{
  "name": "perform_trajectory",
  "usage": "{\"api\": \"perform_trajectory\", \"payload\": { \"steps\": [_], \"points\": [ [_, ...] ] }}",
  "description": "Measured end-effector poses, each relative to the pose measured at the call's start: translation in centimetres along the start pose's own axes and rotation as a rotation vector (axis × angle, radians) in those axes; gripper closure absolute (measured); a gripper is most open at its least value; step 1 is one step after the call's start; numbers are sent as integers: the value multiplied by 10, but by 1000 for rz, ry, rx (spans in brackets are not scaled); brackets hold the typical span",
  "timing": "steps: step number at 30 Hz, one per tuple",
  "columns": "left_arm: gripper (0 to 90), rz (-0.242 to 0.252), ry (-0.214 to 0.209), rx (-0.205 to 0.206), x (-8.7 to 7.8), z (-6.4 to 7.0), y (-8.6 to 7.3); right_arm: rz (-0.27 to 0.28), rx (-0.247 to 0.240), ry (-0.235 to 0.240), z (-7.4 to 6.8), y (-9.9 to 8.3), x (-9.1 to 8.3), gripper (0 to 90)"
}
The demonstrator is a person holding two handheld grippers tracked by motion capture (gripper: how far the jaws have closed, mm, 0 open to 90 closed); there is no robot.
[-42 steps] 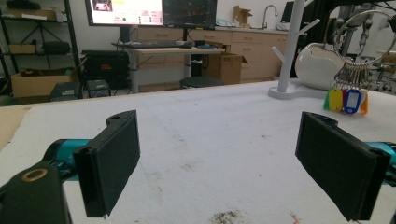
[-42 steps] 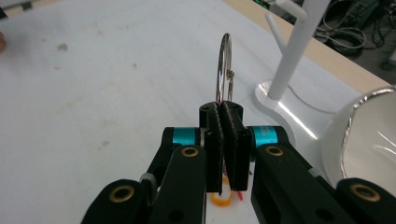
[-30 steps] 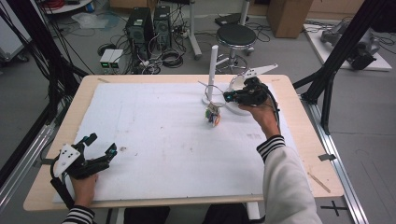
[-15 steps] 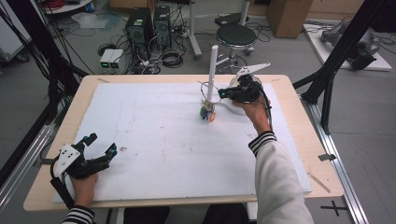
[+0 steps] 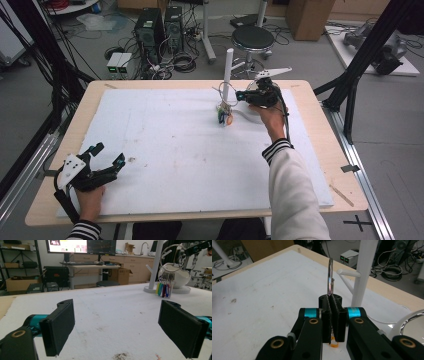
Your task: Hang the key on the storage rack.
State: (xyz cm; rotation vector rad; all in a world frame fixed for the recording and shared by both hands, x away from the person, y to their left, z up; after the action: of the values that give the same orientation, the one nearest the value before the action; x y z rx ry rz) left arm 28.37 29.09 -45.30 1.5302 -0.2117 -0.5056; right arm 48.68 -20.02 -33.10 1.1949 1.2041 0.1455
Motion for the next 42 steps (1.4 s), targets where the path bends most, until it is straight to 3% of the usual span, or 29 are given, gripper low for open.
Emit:
{"api": "perform_trajectory", "payload": {
  "steps": [9,27,36,40,42],
  "points": [
    [143,-4,-1,6,0,0,0,26,36,-14,5,-1,5,883],
    [143,-4,1,10,-1,0,0,4,133,-65,10,-5,16,881],
    [143,-2,1,10,-1,0,0,-17,140,-103,10,-5,22,879],
    [143,-2,1,10,-1,0,0,-19,142,-103,9,-5,24,859],
    [143,-2,1,10,-1,0,0,-9,128,-110,10,-5,24,766]
  ]
}}
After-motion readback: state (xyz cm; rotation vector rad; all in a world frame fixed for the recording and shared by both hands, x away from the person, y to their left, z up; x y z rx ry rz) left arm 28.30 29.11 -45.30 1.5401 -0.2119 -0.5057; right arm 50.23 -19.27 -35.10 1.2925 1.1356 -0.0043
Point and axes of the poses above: each handheld gripper's, and its own axes: x roughly forward along the jaws, y roughly out of its top, z roughly to its right, the point moved 2 cm from there along x, roughly forward along the jaws, and after that the axes turned 10 degrees about -z, right-handed, at the moved point
